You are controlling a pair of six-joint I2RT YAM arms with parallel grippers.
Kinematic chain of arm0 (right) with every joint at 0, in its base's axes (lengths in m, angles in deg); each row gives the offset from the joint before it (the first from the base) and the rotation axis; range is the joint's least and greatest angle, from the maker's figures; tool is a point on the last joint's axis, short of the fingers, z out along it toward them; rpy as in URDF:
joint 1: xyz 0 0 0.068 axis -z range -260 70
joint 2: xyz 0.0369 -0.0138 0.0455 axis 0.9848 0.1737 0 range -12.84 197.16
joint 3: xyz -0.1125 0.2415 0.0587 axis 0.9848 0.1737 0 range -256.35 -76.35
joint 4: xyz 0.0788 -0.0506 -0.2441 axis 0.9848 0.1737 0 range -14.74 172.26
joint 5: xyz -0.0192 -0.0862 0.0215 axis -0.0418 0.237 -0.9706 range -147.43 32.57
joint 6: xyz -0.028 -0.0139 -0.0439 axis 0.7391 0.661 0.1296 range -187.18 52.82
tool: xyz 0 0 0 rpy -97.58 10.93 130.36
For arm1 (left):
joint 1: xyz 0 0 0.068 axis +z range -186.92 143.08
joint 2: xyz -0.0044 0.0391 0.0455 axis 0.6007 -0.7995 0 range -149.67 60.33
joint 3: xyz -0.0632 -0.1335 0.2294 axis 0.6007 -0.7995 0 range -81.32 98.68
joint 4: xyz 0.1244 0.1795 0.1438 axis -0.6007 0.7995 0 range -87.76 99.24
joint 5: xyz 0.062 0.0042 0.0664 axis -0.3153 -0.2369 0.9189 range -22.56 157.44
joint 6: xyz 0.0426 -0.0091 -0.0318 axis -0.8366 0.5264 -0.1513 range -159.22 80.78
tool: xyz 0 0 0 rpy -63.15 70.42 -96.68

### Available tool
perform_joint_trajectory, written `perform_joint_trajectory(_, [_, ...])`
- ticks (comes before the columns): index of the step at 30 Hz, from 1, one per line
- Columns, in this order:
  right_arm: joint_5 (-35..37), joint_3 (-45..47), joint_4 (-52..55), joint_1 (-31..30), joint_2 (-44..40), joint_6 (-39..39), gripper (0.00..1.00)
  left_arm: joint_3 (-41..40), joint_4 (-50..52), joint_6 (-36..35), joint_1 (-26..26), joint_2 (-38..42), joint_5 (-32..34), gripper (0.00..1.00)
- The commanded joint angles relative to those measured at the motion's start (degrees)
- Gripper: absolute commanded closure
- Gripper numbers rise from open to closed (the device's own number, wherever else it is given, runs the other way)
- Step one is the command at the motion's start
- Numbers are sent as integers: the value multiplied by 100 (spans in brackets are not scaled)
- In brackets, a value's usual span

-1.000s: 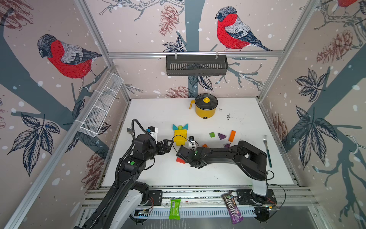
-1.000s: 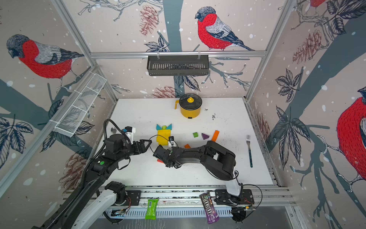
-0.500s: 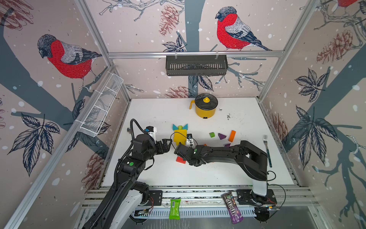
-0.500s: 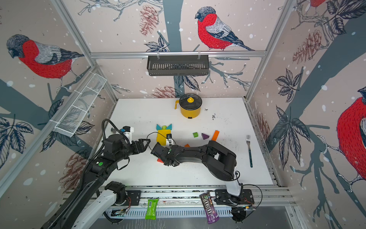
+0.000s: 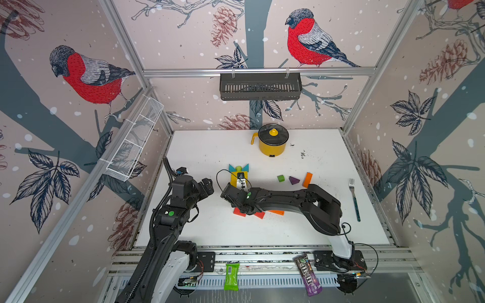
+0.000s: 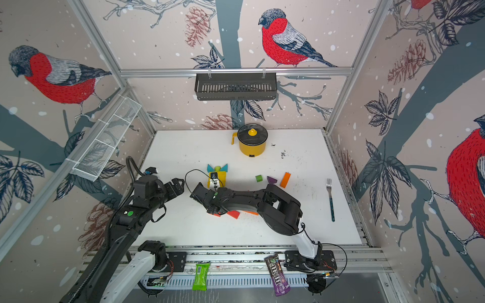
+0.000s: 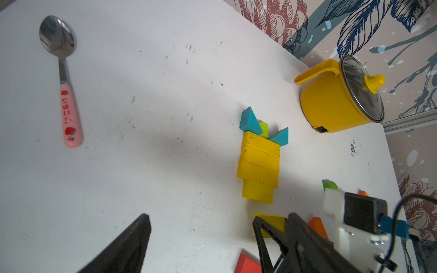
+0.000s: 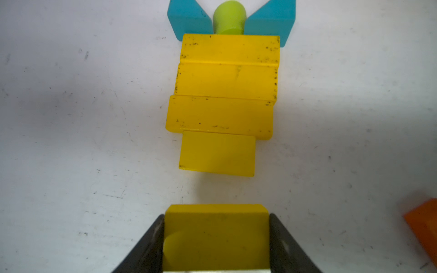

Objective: Assemble a carrot with building blocks
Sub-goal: Assemble the building block at the center of the board.

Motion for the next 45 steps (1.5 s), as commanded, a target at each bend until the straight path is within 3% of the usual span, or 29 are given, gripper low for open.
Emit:
perform_joint_trajectory(1, [-42,-123,76,-4,149,-70,46,-18,-39,-20,15,161,-70,10])
perform_joint_trajectory(10, [-39,-360,148,68,475,-177,41,-119,-207,-66,14,448,-282,10])
perform_joint_trajectory(21, [-397,-138,-207,26,11,81,21,-154,-270,-102,10,475,-456,10])
perform_joint_trajectory(26, [-326,446,-346,68,-712,513,24,-163,-296,-114,7,472,-524,10])
perform_joint_trajectory(29, [-224,947,-500,111,-1104,1062,40,-209,-373,-156,9,461,-675,11])
perform_joint_trajectory(32, [-306,1246,-481,200,-1273,1453,47,-287,-559,-235,-21,384,-1110,12])
perform_joint_trajectory(40, [-731,1302,-579,198,-934,1881,39,-262,-573,-310,-259,88,-1388,13])
perform_joint_trajectory(45, [-670,1014,-396,226,-570,1809,42,-260,-563,-312,-278,94,-1319,14])
